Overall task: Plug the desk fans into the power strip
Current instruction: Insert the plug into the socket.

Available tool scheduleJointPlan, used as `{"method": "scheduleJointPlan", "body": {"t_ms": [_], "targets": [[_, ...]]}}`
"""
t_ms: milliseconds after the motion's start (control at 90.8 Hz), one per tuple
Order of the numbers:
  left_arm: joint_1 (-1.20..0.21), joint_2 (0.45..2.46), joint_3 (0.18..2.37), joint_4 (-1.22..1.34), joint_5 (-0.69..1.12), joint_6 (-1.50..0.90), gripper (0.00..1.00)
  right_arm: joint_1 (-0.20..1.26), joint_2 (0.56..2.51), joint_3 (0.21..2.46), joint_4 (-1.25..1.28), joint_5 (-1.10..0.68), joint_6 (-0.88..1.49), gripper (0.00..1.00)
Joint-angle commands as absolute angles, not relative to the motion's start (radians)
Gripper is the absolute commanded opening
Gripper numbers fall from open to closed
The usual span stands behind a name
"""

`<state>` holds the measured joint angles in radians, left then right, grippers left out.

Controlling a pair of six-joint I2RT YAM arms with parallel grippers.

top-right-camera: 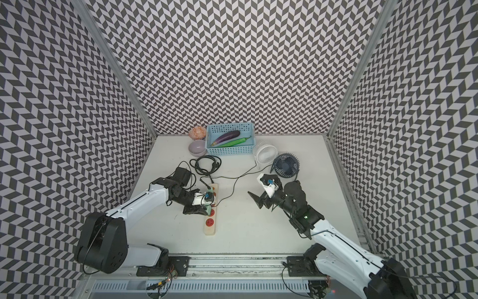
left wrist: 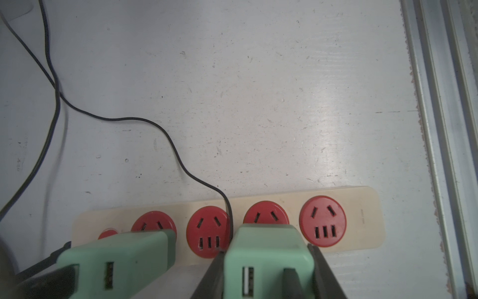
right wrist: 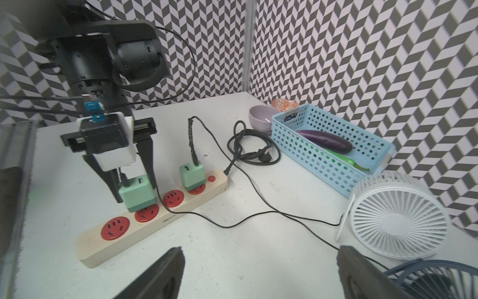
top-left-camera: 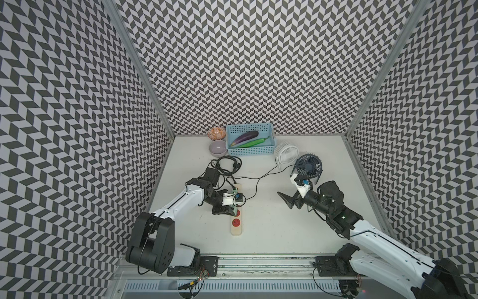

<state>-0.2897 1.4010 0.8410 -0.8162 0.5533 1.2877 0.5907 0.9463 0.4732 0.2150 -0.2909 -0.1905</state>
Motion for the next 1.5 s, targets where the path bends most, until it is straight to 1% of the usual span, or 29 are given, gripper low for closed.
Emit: {"method": "scheduleJointPlan", "body": {"t_ms": [0, 198, 342, 430, 584, 650, 760, 859, 969, 1146, 1377, 1487], "targets": [[-0.305, 1.467, 0.809, -0.808, 0.489, 1.272, 0.00, 0.609, 1.026, 0.493, 0.259, -0.411, -0.084, 0.84], [-0.318, 1.467, 0.806, -0.819, 0.467, 1.258, 0.00, 0.708, 1.187, 0.484, 0.376, -0.390, -0.095, 0.82], [-0.318, 1.450, 0.790, -0.816, 0.447, 1.248, 0.00, 0.755, 1.371, 0.558, 0.433, -0.365, -0.168, 0.82], [-0.319, 1.429, 0.772, -0.808, 0.450, 1.246, 0.00, 0.777, 1.483, 0.600, 0.476, -0.382, -0.208, 0.81], [-0.324, 1.393, 0.717, -0.758, 0.412, 1.228, 0.00, 0.804, 1.650, 0.678, 0.521, -0.381, -0.271, 0.80], [-0.325, 1.386, 0.696, -0.742, 0.408, 1.228, 0.00, 0.808, 1.706, 0.714, 0.543, -0.377, -0.283, 0.76], [-0.325, 1.413, 0.689, -0.716, 0.388, 1.220, 0.00, 0.815, 1.778, 0.769, 0.535, -0.383, -0.307, 0.75], [-0.324, 1.448, 0.693, -0.708, 0.379, 1.210, 0.00, 0.819, 1.824, 0.804, 0.531, -0.346, -0.324, 0.75], [-0.324, 1.461, 0.684, -0.679, 0.375, 1.213, 0.00, 0.819, 1.852, 0.831, 0.510, -0.336, -0.327, 0.74], [-0.325, 1.469, 0.644, -0.655, 0.347, 1.213, 0.00, 0.819, 1.820, 0.800, 0.526, -0.322, -0.297, 0.74], [-0.330, 1.363, 0.552, -0.648, 0.325, 1.235, 0.00, 0.816, 1.670, 0.737, 0.498, -0.291, -0.273, 0.75], [-0.345, 1.387, 0.550, -0.619, 0.292, 1.235, 0.00, 0.809, 1.605, 0.731, 0.457, -0.284, -0.261, 0.76]]}}
